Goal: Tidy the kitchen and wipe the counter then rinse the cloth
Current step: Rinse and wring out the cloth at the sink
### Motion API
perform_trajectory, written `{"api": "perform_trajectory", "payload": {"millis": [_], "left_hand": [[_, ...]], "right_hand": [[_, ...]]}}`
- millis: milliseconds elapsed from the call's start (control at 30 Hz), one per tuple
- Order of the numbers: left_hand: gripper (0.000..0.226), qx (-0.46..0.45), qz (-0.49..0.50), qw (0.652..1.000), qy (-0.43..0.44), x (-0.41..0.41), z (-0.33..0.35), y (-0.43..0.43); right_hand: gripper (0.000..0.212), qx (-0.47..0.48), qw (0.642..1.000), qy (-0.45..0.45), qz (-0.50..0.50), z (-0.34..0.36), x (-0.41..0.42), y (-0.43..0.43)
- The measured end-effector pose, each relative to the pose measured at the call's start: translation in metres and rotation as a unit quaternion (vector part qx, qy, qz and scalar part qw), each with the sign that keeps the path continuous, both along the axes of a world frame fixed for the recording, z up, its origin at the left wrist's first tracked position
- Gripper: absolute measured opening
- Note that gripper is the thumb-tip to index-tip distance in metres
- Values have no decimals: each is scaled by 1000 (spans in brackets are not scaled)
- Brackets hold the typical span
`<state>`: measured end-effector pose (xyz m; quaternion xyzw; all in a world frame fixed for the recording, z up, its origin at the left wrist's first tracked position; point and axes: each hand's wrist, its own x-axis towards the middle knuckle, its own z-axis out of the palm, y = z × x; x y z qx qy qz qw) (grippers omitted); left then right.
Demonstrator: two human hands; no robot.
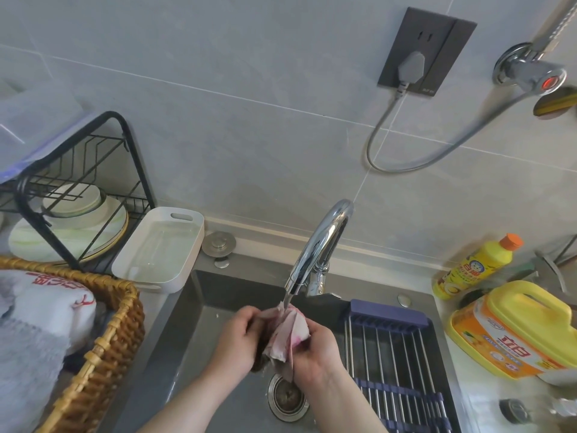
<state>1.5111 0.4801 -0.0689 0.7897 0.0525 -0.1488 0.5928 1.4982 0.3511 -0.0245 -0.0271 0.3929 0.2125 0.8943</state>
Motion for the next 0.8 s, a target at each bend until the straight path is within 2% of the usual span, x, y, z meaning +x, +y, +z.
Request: {"api": "perform_trajectory", "payload": {"millis": [100,200,300,400,467,533,567,600,667,733,800], "left_hand": [[20,24,21,999,-27,9,10,1],[21,17,18,999,-36,17,18,1],[31,-9,16,999,-35,18,23,2],[32,13,-49,998,-28,13,27,1],[33,-16,-79,996,24,10,29,2],[30,-108,-76,983,127,8,27,6],[25,-165,-66,965,195,7,27,7],[31,-203,-61,942,260,6,28,8],[58,-218,-81,912,337,3,29,6],[69,-250,-94,885,380,0,30,-1],[69,-308,-57,862,398,-3,29,-7]], "right_hand": [[27,17,1000,-6,21,14,5,0],[19,28,999,5,38,17,9,2],[38,-11,996,6,91,18,4,2],[51,-49,989,-25,135,20,-4,-5],[54,-57,988,-43,139,18,-8,-11],[43,-99,984,-72,127,6,-8,-18],[37,-137,978,-95,123,4,-9,-19],[38,-186,967,-114,129,-1,-10,-20],[36,-311,929,-132,153,-6,-11,-22],[29,-431,861,-174,206,-7,-16,-19],[23,-519,771,-218,298,-2,-23,-12]]}}
